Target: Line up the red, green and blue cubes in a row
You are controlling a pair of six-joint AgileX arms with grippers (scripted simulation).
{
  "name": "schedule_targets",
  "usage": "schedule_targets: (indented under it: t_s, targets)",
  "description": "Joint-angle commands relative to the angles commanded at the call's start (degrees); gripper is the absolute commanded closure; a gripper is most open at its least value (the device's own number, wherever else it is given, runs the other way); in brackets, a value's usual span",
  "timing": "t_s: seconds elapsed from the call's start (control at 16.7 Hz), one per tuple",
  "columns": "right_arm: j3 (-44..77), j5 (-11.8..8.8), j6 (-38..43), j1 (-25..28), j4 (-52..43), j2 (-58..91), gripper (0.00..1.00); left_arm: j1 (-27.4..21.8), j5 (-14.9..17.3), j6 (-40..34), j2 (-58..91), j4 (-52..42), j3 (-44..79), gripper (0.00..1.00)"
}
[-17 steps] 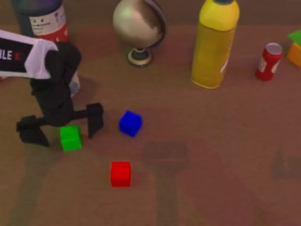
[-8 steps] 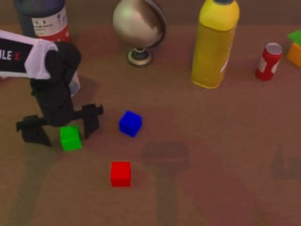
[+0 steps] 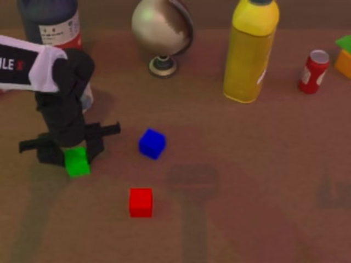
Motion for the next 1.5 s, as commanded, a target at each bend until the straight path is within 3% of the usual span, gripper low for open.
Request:
schedule_targets:
  t_s: [0.54, 0.96, 1.2, 1.5]
  targets:
    - [0.0, 0.0, 0.0, 0.0, 0.0, 0.0, 0.00, 0.1, -0.3, 0.3, -1.1, -0.7, 0.3, 1.00]
    - [0.0, 0.0, 0.0, 0.0, 0.0, 0.0, 0.00, 1.0, -0.4, 0.1, -6.8, -13.2, 6.6, 1.00]
    - [0.0, 0.0, 0.0, 0.0, 0.0, 0.0, 0.00, 1.2, -0.4, 0.1, -7.8, -14.5, 7.4, 1.00]
    - [0.0, 0.0, 0.0, 0.0, 0.0, 0.0, 0.00, -3.3, -0.4, -2.6, -6.0, -15.9, 9.9, 1.00]
